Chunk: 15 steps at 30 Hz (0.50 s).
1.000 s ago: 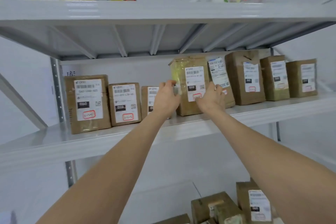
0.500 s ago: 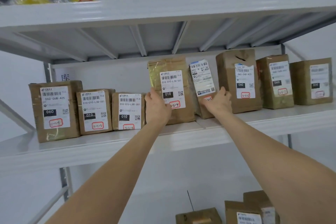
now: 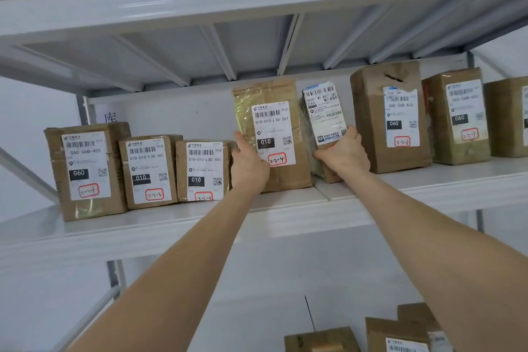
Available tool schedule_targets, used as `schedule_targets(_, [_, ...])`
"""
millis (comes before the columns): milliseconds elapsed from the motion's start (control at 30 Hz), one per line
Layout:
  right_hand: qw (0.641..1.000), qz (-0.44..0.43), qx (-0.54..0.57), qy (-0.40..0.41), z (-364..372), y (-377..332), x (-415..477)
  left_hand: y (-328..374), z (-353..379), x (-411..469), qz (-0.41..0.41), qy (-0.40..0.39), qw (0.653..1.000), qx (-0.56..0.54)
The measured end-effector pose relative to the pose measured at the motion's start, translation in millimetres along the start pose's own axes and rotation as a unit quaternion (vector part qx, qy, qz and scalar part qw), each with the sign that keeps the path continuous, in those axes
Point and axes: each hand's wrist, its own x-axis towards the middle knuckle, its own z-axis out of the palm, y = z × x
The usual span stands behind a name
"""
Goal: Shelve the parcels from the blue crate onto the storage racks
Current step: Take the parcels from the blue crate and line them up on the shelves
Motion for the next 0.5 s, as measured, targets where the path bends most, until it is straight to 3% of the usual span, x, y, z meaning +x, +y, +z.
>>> schedule_targets(500, [0.994, 0.02, 0.1, -0.029, -5.9, 0.8, -14.1, 14.5, -9.2, -14.2, -0.02, -0.032, 0.999, -0.001])
